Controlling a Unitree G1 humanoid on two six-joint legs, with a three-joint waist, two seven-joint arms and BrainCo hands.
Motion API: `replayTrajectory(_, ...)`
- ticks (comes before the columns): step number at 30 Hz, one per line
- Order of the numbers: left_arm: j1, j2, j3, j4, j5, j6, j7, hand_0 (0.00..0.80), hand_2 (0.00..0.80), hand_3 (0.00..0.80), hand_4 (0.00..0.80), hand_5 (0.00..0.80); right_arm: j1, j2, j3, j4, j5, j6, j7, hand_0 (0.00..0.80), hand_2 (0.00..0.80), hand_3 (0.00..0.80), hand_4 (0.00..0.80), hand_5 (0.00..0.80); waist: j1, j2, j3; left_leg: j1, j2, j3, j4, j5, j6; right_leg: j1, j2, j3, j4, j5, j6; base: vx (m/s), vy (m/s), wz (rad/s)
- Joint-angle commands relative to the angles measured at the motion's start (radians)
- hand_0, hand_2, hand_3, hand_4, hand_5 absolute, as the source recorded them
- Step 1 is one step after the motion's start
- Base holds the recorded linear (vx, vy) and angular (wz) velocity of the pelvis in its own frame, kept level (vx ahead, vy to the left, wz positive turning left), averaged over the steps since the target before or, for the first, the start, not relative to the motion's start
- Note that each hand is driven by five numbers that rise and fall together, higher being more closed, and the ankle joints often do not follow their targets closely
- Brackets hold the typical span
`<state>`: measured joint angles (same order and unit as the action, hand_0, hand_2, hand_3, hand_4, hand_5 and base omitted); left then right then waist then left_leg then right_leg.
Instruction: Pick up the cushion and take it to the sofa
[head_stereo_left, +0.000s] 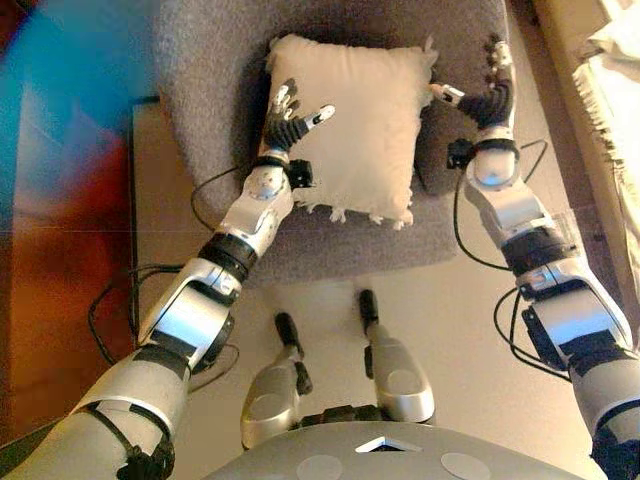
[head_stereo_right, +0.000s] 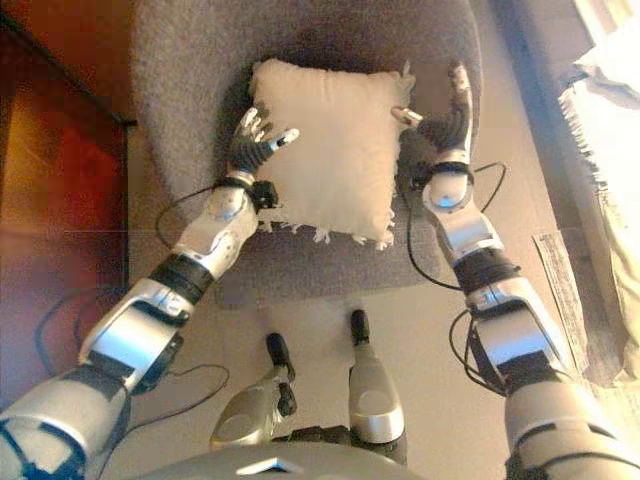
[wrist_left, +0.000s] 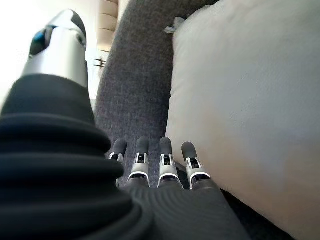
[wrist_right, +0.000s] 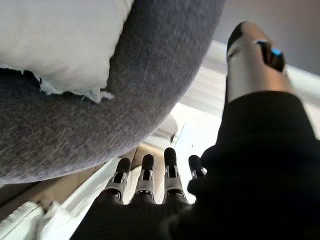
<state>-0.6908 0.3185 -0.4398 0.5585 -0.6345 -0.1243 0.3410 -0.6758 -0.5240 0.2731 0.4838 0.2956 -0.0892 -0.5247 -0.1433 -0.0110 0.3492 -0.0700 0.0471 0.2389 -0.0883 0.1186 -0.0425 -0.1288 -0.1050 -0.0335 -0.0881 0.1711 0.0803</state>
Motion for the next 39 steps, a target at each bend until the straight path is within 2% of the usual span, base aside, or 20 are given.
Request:
replayTrajectory(1,0.206,0.047,0.044,-0.051,0.089,-0.027,-0.027,0.0,0.0,0.0,0.0,0.0,0.216,-0.044,-0.116,-0.028,0.003,-0.036,-0.032,0.0,0.0,0.0,0.0,0.0,0.045,-0.006,-0.054,0.06,-0.019,-0.057,0.081,-0.217,0.018,0.022,-0.013,-0.012,0.073,-0.136,0.052,0.09,0.017,0.12)
replayTrajectory(4,0.391,0.041,0.086,-0.015,0.113,-0.002,-0.036,0.0,0.0,0.0,0.0,0.0,0.409,-0.027,-0.177,-0.01,0.039,-0.02,-0.014,0.0,0.0,0.0,0.0,0.0,0.062,-0.01,-0.083,0.081,-0.019,-0.058,0.076,-0.211,0.018,0.059,-0.013,-0.032,0.054,-0.132,0.045,0.093,0.018,0.12)
replayTrajectory(5,0.408,0.041,0.091,-0.005,0.122,0.002,-0.035,0.0,0.0,0.0,0.0,0.0,0.428,-0.023,-0.183,-0.003,0.053,-0.011,-0.006,0.0,0.0,0.0,0.0,0.0,0.064,-0.01,-0.087,0.085,-0.019,-0.059,0.075,-0.211,0.017,0.065,-0.012,-0.035,0.052,-0.132,0.043,0.092,0.03,0.2)
replayTrajectory(7,0.5,0.036,0.132,0.082,0.134,0.044,-0.051,0.0,0.0,0.0,0.0,0.0,0.52,0.018,-0.21,0.073,0.111,0.017,0.03,0.0,0.0,0.0,0.0,0.0,0.074,-0.013,-0.115,0.113,-0.016,-0.057,0.067,-0.207,0.014,0.102,-0.009,-0.054,0.04,-0.134,0.036,0.107,0.035,0.09)
replayTrajectory(11,0.57,0.006,0.177,0.308,0.178,0.091,-0.067,0.0,0.0,0.0,0.0,0.0,0.586,0.101,-0.233,0.315,0.166,0.037,0.095,0.0,0.0,0.0,0.0,0.0,0.089,-0.02,-0.165,0.157,-0.015,-0.061,0.049,-0.202,0.012,0.159,-0.001,-0.073,0.022,-0.141,0.028,0.097,0.04,0.1)
replayTrajectory(13,0.596,-0.01,0.193,0.441,0.221,0.087,-0.066,0.0,0.0,0.0,0.0,0.0,0.606,0.15,-0.236,0.453,0.176,0.053,0.112,0.0,0.0,0.0,0.0,0.0,0.094,-0.023,-0.189,0.179,-0.015,-0.062,0.037,-0.2,0.011,0.186,0.005,-0.077,0.014,-0.148,0.023,0.048,0.057,0.16)
replayTrajectory(16,0.634,-0.045,0.233,0.625,0.193,0.138,-0.096,0.0,0.0,0.0,0.0,0.0,0.633,0.208,-0.238,0.634,0.186,0.117,0.192,0.0,0.0,0.0,0.0,0.0,0.101,-0.027,-0.222,0.209,-0.015,-0.065,0.018,-0.197,0.011,0.219,0.013,-0.081,0.002,-0.155,0.017,0.041,0.073,0.04)
replayTrajectory(18,0.65,-0.05,0.264,0.695,0.249,0.153,-0.1,0.0,0.0,0.0,0.0,0.0,0.647,0.232,-0.234,0.72,0.144,0.129,0.23,0.0,0.0,0.0,0.0,0.0,0.105,-0.028,-0.238,0.22,-0.016,-0.069,0.012,-0.197,0.01,0.233,0.017,-0.083,0.001,-0.161,0.013,0.014,0.074,0.11)
replayTrajectory(20,0.668,-0.056,0.293,0.75,0.278,0.198,-0.107,0.0,0.0,0.0,0.0,0.0,0.663,0.259,-0.231,0.768,0.132,0.177,0.26,0.0,0.0,0.0,0.0,0.0,0.108,-0.029,-0.254,0.227,-0.017,-0.076,0.009,-0.197,0.008,0.242,0.018,-0.083,0.001,-0.166,0.011,-0.01,0.081,0.16)
replayTrajectory(24,0.695,-0.073,0.335,0.817,0.325,0.262,-0.118,0.0,0.0,0.0,0.0,0.0,0.693,0.296,-0.226,0.829,0.095,0.28,0.315,0.0,0.0,0.0,0.0,0.0,0.11,-0.026,-0.265,0.239,-0.021,-0.086,0.004,-0.201,0.009,0.258,0.02,-0.088,0.001,-0.176,0.008,-0.035,0.069,0.05)
replayTrajectory(29,0.716,-0.108,0.348,0.841,0.303,0.345,-0.126,0.0,0.0,0.0,0.0,0.0,0.72,0.34,-0.161,0.853,-0.068,0.362,0.391,0.0,0.0,0.0,0.0,0.0,0.115,-0.017,-0.27,0.248,-0.025,-0.101,0.001,-0.202,0.01,0.275,0.017,-0.1,0.001,-0.183,0.005,-0.058,0.072,0.0)
replayTrajectory(33,0.722,-0.133,0.342,0.837,0.273,0.39,-0.137,0.0,0.0,0.0,0.0,0.0,0.72,0.356,-0.124,0.847,-0.071,0.38,0.368,0.0,0.0,0.0,0.0,0.0,0.121,-0.011,-0.27,0.252,-0.025,-0.113,0.001,-0.204,0.01,0.286,0.014,-0.108,0.001,-0.189,0.005,-0.044,0.054,0.03)
replayTrajectory(39,0.713,-0.14,0.311,0.823,0.226,0.396,-0.128,0.0,0.0,0.0,0.0,0.0,0.706,0.345,-0.112,0.841,-0.051,0.367,0.353,0.0,0.0,0.0,0.0,0.0,0.127,-0.012,-0.274,0.25,-0.025,-0.118,0.001,-0.207,0.013,0.289,0.011,-0.117,0.001,-0.193,0.008,-0.044,0.017,0.11)
